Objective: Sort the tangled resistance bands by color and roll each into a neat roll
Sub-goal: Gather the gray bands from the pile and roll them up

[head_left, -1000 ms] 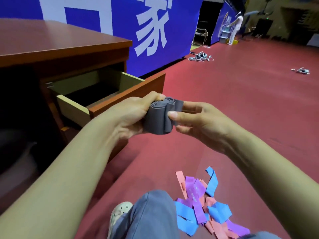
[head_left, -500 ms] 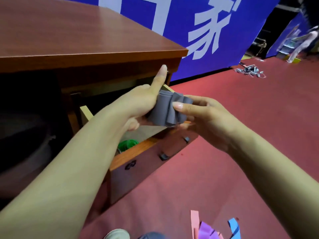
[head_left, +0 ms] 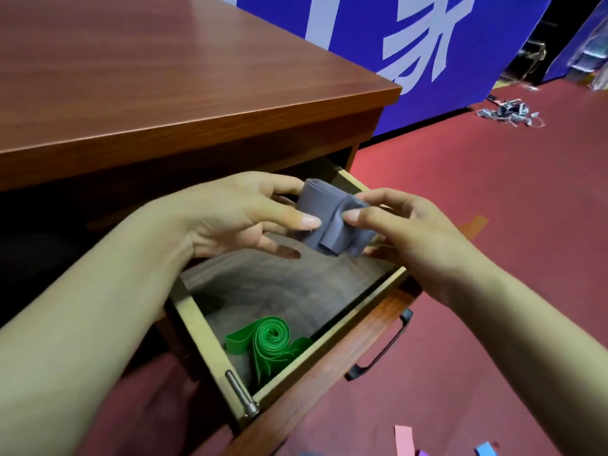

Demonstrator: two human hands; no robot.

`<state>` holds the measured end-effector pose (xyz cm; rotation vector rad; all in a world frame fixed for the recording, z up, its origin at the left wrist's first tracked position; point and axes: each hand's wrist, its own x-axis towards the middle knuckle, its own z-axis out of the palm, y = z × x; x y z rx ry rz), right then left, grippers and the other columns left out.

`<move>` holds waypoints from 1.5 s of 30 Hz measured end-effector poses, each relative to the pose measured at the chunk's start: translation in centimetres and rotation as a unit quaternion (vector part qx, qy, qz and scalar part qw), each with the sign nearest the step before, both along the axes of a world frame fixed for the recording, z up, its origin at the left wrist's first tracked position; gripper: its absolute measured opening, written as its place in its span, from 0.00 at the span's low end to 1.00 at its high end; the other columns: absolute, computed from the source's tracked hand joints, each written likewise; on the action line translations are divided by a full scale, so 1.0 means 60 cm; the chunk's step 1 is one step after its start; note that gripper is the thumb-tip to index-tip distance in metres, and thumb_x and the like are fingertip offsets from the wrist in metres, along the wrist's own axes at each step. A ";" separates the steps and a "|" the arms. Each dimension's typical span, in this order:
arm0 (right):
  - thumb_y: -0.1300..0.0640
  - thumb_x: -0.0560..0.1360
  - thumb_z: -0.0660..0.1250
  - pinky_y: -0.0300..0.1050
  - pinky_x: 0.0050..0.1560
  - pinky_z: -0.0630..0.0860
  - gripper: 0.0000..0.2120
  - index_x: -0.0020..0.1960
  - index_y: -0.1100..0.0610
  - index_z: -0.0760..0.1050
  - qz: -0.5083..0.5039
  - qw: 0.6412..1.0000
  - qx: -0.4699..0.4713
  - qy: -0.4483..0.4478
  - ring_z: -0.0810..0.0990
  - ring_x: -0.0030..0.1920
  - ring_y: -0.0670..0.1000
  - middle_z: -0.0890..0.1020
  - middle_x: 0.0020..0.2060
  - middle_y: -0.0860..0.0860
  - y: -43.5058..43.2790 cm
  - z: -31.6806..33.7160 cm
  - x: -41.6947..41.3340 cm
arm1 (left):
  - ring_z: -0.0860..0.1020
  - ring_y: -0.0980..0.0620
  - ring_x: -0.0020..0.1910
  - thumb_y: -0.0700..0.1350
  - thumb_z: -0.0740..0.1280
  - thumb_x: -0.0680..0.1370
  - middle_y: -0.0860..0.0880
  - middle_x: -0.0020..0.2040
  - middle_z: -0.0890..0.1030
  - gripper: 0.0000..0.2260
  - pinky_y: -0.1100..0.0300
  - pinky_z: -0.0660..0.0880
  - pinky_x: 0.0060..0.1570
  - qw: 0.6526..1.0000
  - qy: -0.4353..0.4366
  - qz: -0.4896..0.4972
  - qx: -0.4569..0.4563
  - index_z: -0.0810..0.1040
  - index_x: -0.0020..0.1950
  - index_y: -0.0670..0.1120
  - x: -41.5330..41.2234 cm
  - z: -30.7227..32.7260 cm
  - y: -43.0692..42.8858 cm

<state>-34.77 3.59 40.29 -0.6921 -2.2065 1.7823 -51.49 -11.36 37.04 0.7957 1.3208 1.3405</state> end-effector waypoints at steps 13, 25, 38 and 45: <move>0.68 0.63 0.78 0.43 0.35 0.82 0.39 0.66 0.54 0.61 0.172 0.942 0.166 -0.236 0.84 0.38 0.55 0.73 0.52 0.51 -0.027 -0.045 -0.077 | 0.82 0.53 0.44 0.41 0.81 0.61 0.59 0.43 0.84 0.25 0.61 0.78 0.46 0.902 0.427 0.008 -0.069 0.83 0.56 0.54 -0.009 -0.066 -0.008; 0.64 0.63 0.79 0.52 0.43 0.83 0.34 0.61 0.58 0.65 0.260 0.861 0.225 -0.376 0.84 0.44 0.56 0.78 0.53 0.56 -0.020 -0.094 -0.085 | 0.72 0.75 0.28 0.41 0.80 0.62 0.75 0.25 0.72 0.18 0.79 0.66 0.30 0.870 0.469 -0.099 -0.113 0.77 0.45 0.53 0.024 -0.099 0.024; 0.60 0.62 0.80 0.36 0.34 0.79 0.23 0.53 0.58 0.75 0.294 0.829 0.213 -0.425 0.78 0.41 0.46 0.80 0.50 0.53 -0.024 -0.097 -0.045 | 0.77 0.50 0.35 0.38 0.72 0.74 0.47 0.36 0.81 0.07 0.58 0.82 0.42 0.953 0.199 -0.087 -0.212 0.82 0.52 0.40 0.057 -0.124 0.037; 0.68 0.73 0.69 0.46 0.42 0.77 0.14 0.54 0.55 0.71 0.218 0.854 0.028 -0.472 0.76 0.40 0.52 0.77 0.47 0.56 0.008 -0.116 -0.027 | 0.79 0.53 0.30 0.35 0.75 0.70 0.44 0.47 0.78 0.12 0.60 0.82 0.35 0.961 0.147 -0.064 -0.226 0.78 0.51 0.43 0.083 -0.136 0.042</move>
